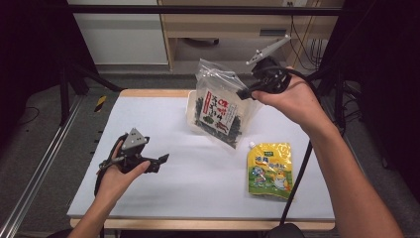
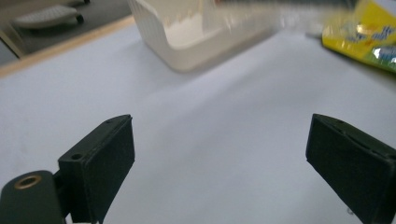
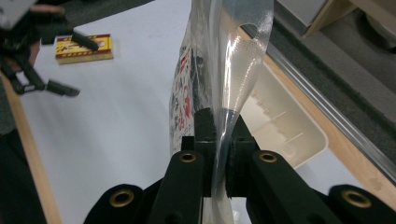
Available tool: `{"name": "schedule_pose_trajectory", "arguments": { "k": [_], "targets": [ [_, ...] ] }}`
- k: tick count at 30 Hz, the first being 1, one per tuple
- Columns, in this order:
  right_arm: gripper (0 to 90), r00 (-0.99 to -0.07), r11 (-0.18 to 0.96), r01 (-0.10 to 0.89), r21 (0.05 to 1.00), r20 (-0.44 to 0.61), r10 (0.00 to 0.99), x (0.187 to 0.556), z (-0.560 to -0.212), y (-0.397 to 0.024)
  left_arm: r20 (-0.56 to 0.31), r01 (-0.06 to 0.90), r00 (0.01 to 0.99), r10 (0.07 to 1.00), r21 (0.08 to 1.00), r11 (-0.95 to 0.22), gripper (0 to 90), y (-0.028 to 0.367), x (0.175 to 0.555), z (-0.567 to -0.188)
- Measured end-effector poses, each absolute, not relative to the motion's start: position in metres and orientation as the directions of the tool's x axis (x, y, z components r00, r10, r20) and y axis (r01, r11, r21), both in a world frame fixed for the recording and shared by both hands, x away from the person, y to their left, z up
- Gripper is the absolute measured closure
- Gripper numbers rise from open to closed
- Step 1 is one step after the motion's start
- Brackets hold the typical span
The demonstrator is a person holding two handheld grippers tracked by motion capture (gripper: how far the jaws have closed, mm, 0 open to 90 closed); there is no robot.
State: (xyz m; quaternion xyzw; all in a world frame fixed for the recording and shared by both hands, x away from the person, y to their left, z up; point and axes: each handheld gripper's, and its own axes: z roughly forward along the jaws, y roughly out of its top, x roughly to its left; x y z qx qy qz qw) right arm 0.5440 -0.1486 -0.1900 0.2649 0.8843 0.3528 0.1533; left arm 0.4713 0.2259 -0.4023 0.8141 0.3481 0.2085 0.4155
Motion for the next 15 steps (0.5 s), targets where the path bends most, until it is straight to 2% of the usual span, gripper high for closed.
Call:
{"name": "schedule_pose_trajectory", "arguments": {
  "k": [8,15],
  "targets": [
    [86.3,-0.760,0.565,0.386,0.730,-0.096,0.643,0.567,-0.178,-0.146,0.063,0.431,0.651,0.756,0.790,-0.437,7.7,0.240,0.458,-0.433],
    [86.3,-0.711,0.516,0.427,0.743,-0.077,0.699,0.586,-0.177,-0.143,0.075,0.443,0.633,0.771,0.781,-0.439,7.7,0.250,0.446,-0.439]
  ]
}}
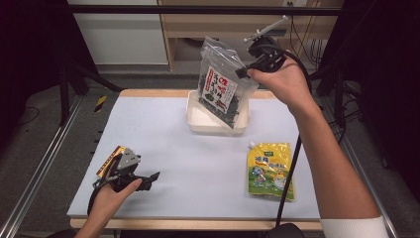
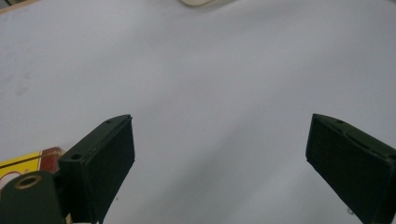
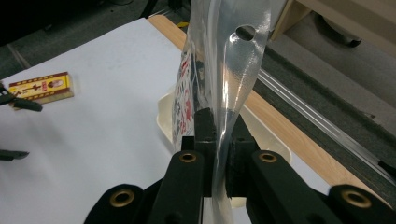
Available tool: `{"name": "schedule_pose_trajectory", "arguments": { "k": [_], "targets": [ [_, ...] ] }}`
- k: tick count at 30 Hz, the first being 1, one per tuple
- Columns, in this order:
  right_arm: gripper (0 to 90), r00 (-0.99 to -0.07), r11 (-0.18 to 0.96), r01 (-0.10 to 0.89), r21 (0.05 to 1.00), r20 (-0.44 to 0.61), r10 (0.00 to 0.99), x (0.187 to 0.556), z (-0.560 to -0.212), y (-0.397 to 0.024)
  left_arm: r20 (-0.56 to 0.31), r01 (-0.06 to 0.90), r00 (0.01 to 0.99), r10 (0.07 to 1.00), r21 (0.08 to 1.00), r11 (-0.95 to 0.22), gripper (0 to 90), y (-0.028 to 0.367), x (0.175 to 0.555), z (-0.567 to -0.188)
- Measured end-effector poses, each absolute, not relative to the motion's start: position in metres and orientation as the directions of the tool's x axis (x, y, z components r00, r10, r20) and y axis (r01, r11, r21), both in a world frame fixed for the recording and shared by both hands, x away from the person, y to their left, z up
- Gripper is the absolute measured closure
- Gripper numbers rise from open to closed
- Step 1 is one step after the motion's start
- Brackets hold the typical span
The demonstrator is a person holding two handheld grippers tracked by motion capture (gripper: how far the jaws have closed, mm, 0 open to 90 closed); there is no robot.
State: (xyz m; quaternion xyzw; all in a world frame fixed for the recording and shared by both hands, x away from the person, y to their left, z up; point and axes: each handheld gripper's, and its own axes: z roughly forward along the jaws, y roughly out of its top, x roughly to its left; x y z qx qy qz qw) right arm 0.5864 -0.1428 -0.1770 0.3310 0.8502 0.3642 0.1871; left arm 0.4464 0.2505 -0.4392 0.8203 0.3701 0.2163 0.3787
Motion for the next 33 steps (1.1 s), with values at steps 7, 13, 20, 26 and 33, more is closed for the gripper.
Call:
{"name": "schedule_pose_trajectory", "arguments": {
  "k": [7,13,20,26,33],
  "targets": [
    [86.4,-0.684,0.481,0.436,0.761,-0.067,0.726,0.603,-0.179,-0.136,0.069,0.457,0.612,0.788,0.782,-0.423,7.8,0.255,0.447,-0.444],
    [86.5,-0.649,0.444,0.446,0.777,-0.061,0.759,0.615,-0.178,-0.131,0.052,0.474,0.594,0.803,0.783,-0.402,7.8,0.259,0.449,-0.446],
    [86.5,-0.625,0.413,0.444,0.795,-0.055,0.779,0.626,-0.182,-0.127,0.052,0.481,0.590,0.806,0.778,-0.403,7.8,0.259,0.450,-0.448],
    [86.6,-0.619,0.408,0.441,0.800,-0.058,0.783,0.630,-0.186,-0.125,0.054,0.482,0.597,0.800,0.774,-0.411,7.8,0.257,0.450,-0.449],
    [86.6,-0.622,0.415,0.444,0.794,-0.061,0.781,0.635,-0.194,-0.120,0.051,0.485,0.598,0.800,0.771,-0.412,7.9,0.256,0.450,-0.449]
  ]
}}
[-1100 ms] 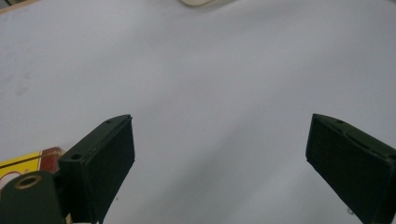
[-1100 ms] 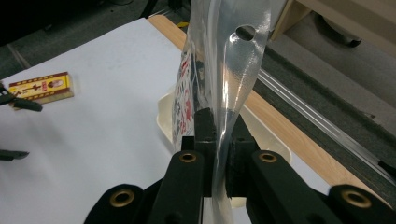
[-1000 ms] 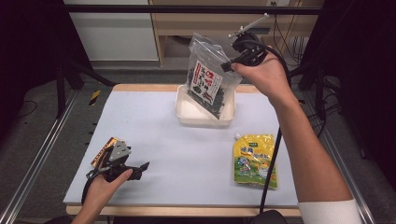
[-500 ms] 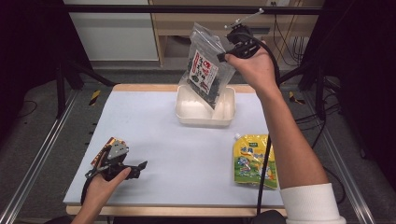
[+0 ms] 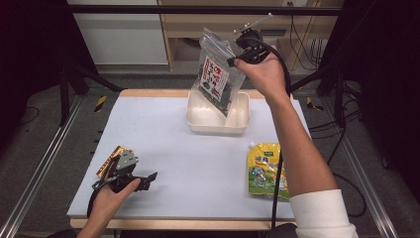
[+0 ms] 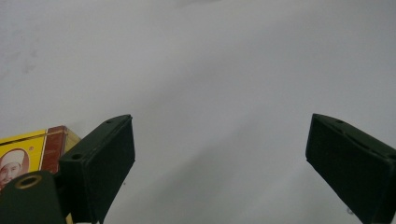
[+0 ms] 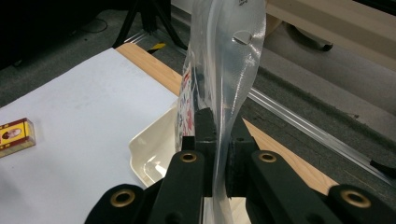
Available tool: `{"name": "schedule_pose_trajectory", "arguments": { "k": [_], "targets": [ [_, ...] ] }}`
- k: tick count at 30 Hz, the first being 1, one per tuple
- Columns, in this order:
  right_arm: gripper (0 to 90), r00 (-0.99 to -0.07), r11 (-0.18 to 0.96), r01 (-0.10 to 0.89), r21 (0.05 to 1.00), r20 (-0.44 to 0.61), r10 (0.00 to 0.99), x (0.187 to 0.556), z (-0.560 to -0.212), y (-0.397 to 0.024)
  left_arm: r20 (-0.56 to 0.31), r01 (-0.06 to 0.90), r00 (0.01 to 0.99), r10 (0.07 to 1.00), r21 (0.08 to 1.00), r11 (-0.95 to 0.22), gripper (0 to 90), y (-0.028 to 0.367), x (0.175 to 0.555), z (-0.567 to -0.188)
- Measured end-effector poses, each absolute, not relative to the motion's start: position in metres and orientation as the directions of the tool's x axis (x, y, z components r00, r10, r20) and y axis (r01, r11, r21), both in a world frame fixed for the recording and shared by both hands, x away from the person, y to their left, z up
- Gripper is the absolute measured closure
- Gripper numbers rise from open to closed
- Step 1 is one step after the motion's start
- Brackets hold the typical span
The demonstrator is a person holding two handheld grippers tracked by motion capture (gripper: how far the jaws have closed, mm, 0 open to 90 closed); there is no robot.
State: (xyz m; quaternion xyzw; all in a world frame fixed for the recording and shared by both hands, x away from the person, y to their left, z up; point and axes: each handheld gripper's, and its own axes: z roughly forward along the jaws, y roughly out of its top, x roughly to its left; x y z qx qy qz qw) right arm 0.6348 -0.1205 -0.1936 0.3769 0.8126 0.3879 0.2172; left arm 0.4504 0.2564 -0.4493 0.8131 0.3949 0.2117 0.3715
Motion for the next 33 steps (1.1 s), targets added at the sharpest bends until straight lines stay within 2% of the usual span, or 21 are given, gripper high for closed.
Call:
{"name": "schedule_pose_trajectory", "arguments": {
  "k": [33],
  "targets": [
    [86.6,-0.640,0.409,0.469,0.783,-0.018,0.768,0.650,-0.234,-0.096,0.047,0.488,0.612,0.789,0.763,-0.423,7.8,0.253,0.450,-0.451]
  ]
}}
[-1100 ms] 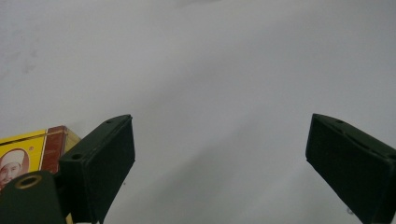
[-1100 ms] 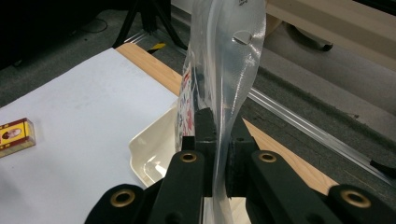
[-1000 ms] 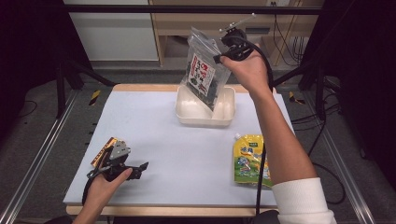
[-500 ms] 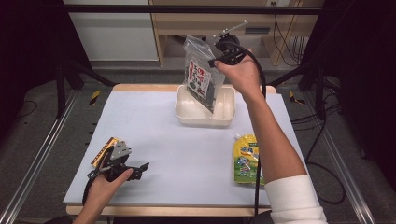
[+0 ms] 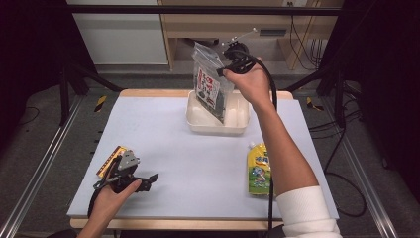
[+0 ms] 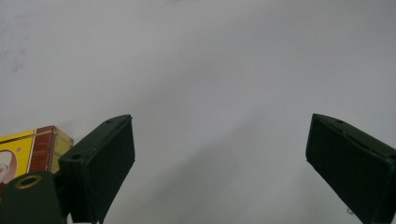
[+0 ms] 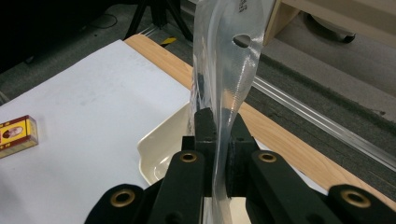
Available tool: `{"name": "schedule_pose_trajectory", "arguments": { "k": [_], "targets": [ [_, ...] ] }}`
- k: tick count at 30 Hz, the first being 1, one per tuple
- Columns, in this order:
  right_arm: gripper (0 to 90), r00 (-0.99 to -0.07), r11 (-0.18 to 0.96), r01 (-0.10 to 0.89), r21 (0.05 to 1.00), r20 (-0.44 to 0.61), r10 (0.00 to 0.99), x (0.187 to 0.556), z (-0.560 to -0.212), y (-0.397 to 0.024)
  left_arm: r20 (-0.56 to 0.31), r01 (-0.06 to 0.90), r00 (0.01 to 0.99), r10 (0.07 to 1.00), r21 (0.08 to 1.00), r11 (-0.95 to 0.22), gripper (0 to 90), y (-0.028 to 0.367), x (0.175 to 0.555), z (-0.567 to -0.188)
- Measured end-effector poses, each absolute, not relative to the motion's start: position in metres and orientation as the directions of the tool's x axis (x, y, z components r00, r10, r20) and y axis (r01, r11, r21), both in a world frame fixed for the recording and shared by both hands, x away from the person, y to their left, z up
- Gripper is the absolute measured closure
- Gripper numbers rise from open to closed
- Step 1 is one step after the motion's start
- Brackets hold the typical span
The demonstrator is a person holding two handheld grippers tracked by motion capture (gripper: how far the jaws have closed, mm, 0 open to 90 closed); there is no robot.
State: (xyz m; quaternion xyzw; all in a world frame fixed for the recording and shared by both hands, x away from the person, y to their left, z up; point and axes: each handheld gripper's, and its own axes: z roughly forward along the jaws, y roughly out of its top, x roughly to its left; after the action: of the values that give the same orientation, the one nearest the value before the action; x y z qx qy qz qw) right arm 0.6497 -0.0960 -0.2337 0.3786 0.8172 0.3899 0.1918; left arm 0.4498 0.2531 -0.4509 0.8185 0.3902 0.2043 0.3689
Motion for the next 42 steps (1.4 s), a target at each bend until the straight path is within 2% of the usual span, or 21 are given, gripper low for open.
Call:
{"name": "schedule_pose_trajectory", "arguments": {
  "k": [14,33,42],
  "targets": [
    [85.9,-0.658,0.418,0.488,0.767,0.009,0.753,0.655,-0.258,-0.088,0.050,0.489,0.616,0.786,0.758,-0.431,7.8,0.252,0.450,-0.452],
    [83.8,-0.654,0.390,0.485,0.783,0.029,0.756,0.653,-0.265,-0.095,0.059,0.487,0.619,0.783,0.754,-0.441,7.8,0.250,0.450,-0.453],
    [73.6,-0.654,0.369,0.465,0.805,0.031,0.756,0.650,-0.268,-0.095,0.060,0.486,0.617,0.785,0.755,-0.440,7.7,0.251,0.450,-0.452]
  ]
}}
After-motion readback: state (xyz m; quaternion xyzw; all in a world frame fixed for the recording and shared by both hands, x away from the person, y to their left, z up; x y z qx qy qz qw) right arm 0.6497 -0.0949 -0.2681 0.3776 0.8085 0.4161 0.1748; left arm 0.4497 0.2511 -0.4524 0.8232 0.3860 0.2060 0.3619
